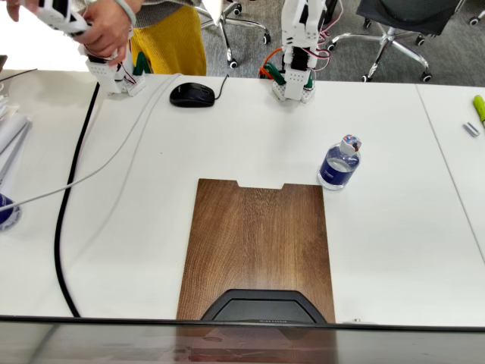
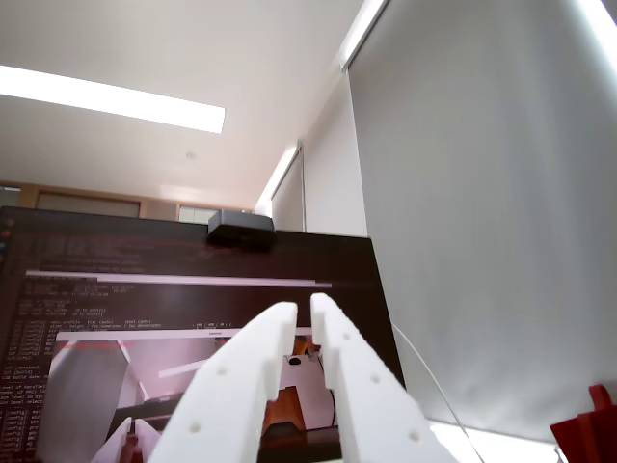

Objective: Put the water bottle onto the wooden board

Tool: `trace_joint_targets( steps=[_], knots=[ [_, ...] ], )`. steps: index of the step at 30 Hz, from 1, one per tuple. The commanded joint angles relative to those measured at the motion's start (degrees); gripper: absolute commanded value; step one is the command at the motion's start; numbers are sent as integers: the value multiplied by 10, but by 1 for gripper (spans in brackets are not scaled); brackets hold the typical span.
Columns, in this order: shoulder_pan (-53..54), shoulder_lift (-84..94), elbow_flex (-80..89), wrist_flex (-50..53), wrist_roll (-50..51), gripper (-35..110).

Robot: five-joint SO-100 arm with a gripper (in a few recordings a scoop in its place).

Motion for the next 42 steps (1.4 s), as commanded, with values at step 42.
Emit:
trace_joint_targets(
  steps=[42],
  knots=[
    [-105, -7, -701, 1042, 122, 0]
  ],
)
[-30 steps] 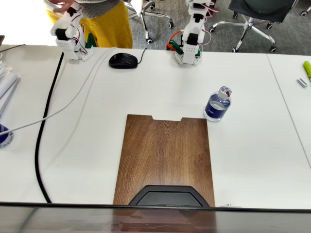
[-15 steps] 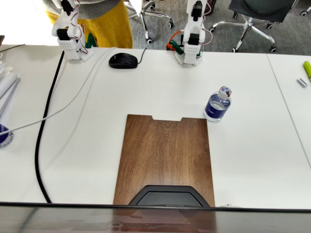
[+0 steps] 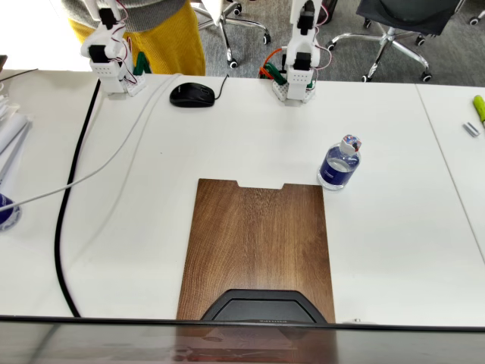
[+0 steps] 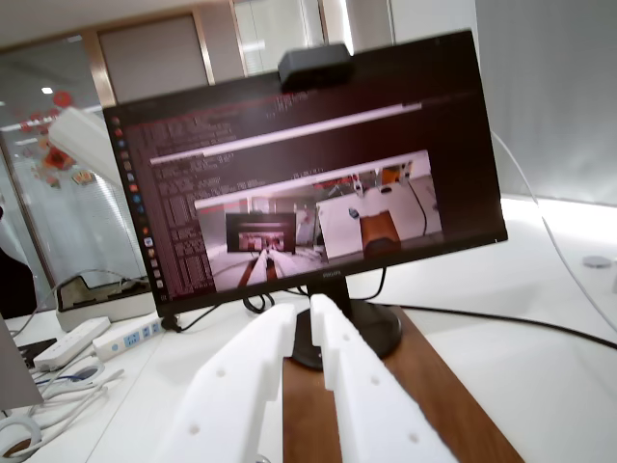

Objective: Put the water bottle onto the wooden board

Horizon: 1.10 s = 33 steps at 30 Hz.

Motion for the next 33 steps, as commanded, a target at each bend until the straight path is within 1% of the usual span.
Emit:
trace_joint_targets(
  steps=[1, 4, 16, 19, 21, 33],
  knots=[
    [-10, 18, -7, 43, -1, 0],
    [-10, 31, -7, 72, -2, 0],
    [-16, 32, -34, 339, 20, 0],
    [-30, 32, -34, 410, 47, 0],
    [-35, 32, -33, 419, 72, 0],
    [-38, 32, -28, 425, 72, 0]
  ],
)
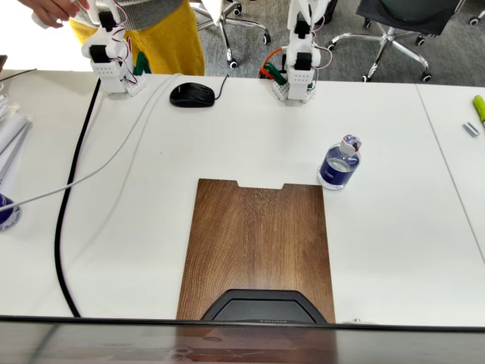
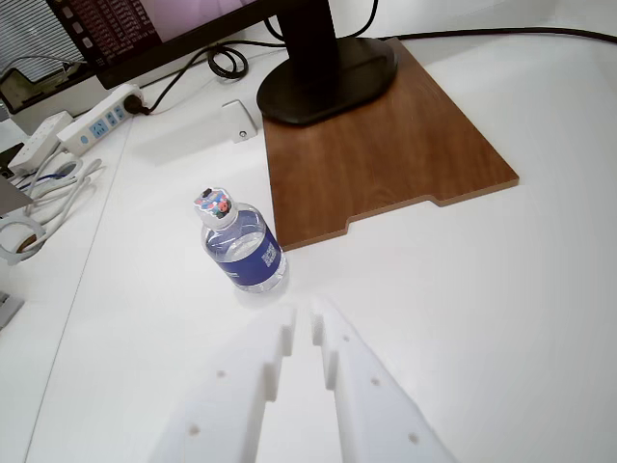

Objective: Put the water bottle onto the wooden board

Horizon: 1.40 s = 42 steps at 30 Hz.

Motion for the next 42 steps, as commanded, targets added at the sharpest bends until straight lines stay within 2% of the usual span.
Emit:
trace_joint_targets(
  steps=[1, 7, 10, 15, 18, 24, 28, 34, 39, 42],
  knots=[
    [-11, 8, 0, 16, 2, 0],
    [-11, 8, 2, 13, 2, 0],
    [-27, 6, 17, -11, -51, 0],
    [-67, -76, 47, -192, -60, 1],
    [-81, -141, 75, -299, -103, 5],
    [-88, -156, 200, -352, -270, 11],
    [-107, -134, 303, -419, -334, 12],
    [-115, -148, 416, -499, -331, 12],
    [-113, -199, 512, -692, -318, 13],
    [-121, -214, 556, -771, -323, 17]
  ],
)
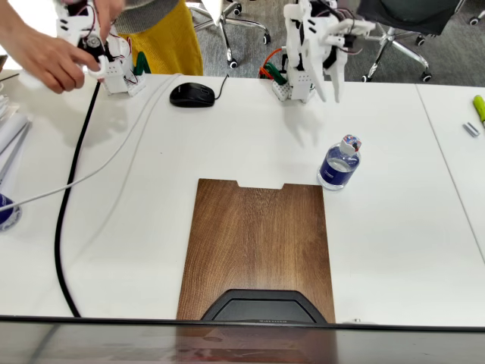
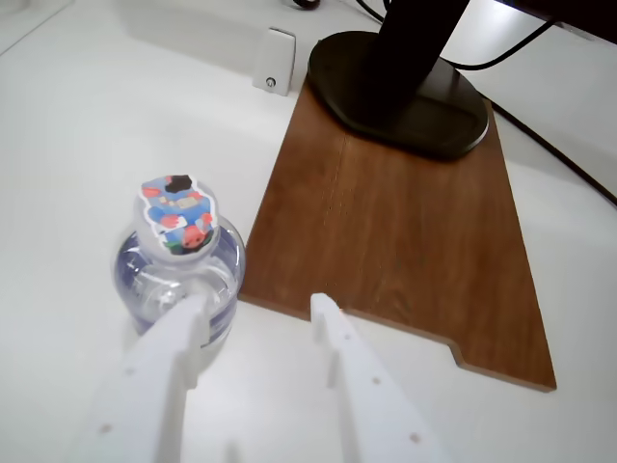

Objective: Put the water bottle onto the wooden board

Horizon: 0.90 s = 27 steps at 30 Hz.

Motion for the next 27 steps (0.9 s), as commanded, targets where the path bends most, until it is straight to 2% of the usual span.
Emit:
trace_joint_targets(
  steps=[1, 5, 11, 20, 27],
  knots=[
    [-14, -1, 46, -78, -21, 17],
    [-25, 18, 74, -83, -70, 18],
    [-97, 14, 92, -134, -79, 18],
    [-86, 21, 155, -197, -54, 19],
    [-68, 115, 192, -90, -38, 19]
  ],
)
